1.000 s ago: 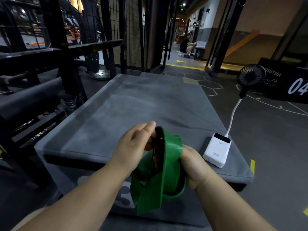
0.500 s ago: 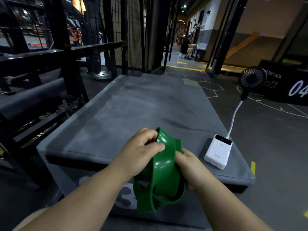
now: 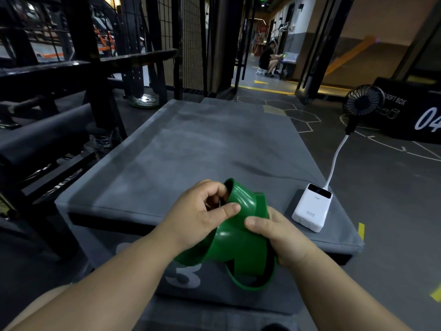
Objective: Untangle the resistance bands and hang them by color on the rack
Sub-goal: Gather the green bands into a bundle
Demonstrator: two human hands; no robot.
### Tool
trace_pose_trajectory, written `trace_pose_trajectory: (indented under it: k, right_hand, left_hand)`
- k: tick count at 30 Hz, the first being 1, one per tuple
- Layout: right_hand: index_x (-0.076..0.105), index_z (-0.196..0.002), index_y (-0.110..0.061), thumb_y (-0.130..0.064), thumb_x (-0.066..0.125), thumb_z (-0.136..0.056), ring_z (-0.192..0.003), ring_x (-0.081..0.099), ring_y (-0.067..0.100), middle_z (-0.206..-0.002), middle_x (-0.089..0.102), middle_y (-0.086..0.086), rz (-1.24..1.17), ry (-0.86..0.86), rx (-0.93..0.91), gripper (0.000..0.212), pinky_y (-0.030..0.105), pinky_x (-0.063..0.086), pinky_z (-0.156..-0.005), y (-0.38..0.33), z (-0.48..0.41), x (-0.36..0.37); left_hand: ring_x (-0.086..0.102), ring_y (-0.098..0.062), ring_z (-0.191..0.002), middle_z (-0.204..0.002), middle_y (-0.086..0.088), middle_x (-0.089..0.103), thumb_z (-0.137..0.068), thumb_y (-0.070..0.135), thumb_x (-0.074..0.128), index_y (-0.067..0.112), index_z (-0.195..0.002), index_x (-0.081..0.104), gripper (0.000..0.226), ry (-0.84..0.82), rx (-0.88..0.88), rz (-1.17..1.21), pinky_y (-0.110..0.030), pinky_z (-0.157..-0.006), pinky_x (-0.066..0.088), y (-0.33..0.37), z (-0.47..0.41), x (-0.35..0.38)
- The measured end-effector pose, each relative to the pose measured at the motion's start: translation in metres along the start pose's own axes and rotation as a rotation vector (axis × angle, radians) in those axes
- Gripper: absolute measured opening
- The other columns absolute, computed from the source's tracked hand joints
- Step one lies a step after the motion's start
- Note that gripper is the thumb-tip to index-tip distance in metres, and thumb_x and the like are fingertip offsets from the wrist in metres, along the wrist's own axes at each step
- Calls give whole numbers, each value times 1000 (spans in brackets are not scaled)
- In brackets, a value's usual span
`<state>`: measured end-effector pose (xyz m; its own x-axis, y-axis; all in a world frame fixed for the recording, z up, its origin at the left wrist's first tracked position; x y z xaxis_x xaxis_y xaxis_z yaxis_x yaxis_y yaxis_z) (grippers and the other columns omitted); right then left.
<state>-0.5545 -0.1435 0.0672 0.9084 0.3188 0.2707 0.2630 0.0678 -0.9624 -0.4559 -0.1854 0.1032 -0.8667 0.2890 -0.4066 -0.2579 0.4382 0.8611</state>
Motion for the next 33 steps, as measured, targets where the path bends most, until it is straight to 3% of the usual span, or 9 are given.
trace_pose_trajectory:
  k: [4, 9, 14, 16, 18, 22, 27, 30, 33]
  right_hand:
    - [76, -97, -16, -48, 91, -54, -91, 70, 22, -98, 73, 8, 81, 28, 8, 56, 31, 55, -79, -1, 1, -1]
    - [78, -91, -20, -48, 92, -50, -86, 71, 18, -92, 74, 5, 80, 26, 23, 52, 29, 55, -77, -2, 3, 1]
    - [77, -88, -18, -48, 95, -41, -86, 71, 24, -91, 74, 9, 141, 68, 29, 58, 35, 55, -77, -3, 5, -2]
    - [77, -87, -16, -49, 96, -37, -86, 70, 26, -91, 74, 12, 155, 93, 36, 63, 37, 55, -79, -3, 5, -6]
    - [77, -89, -14, -49, 96, -36, -88, 70, 26, -93, 73, 13, 167, 103, 31, 66, 38, 55, -81, -4, 5, -8]
    - [77, -86, -14, -55, 94, -33, -84, 69, 23, -89, 74, 10, 198, 148, 3, 69, 33, 55, -77, -8, 4, -13]
    - [75, -93, -10, -63, 90, -35, -84, 70, 25, -92, 73, 15, 178, 132, 36, 79, 32, 57, -76, -12, 8, -13]
    - [68, -104, -5, -63, 90, -39, -89, 67, 28, -99, 69, 18, 148, 83, 123, 90, 33, 56, -78, -7, 12, -9]
    - [73, -103, -10, -53, 92, -46, -95, 65, 30, -107, 69, 19, 82, 37, 203, 74, 36, 54, -83, -2, 14, -4]
  left_hand:
    - [51, 2, -79, -87, 13, 50, -63, 65, 60, 37, -86, 55, 37, 57, 56, 5, -11, -73, 40, 3, 4, 4]
    - [50, 3, -92, -102, 9, 47, -62, 79, 56, 40, -96, 50, 52, 64, 73, 29, -7, -80, 38, 3, 8, 12]
    - [38, 20, -104, -115, 15, 36, -54, 97, 39, 40, -104, 42, 75, 48, 42, 102, 2, -89, 28, 0, 12, 19]
    - [42, 19, -108, -120, 13, 41, -54, 97, 41, 40, -109, 40, 79, 9, 8, 190, -3, -94, 34, -2, 14, 26]
    - [52, 14, -105, -116, 13, 52, -52, 96, 43, 40, -113, 39, 83, -52, -29, 311, -8, -87, 42, 0, 17, 35]
    - [56, 13, -100, -111, 17, 56, -54, 93, 46, 37, -116, 38, 84, -68, -22, 402, -7, -81, 43, 7, 19, 41]
    - [46, 3, -118, -127, 13, 45, -60, 95, 38, 44, -117, 35, 77, -2, 21, 201, -18, -101, 37, 1, 16, 35]
    - [36, 10, -116, -125, 16, 38, -65, 94, 29, 44, -119, 31, 74, 21, 123, -3, -5, -100, 25, 9, 16, 33]
    - [32, -10, -125, -137, 1, 34, -65, 96, 21, 21, -137, 30, 104, 13, 213, -198, -22, -108, 25, 12, 19, 40]
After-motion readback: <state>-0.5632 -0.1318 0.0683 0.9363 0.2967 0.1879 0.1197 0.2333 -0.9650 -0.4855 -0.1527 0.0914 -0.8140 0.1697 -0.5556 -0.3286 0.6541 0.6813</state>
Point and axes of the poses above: each hand's wrist, its own z-axis away from the middle knuckle, its own x-axis out of the palm, y = z × x, the point moved 10 cm from there along -z, towards the middle knuckle
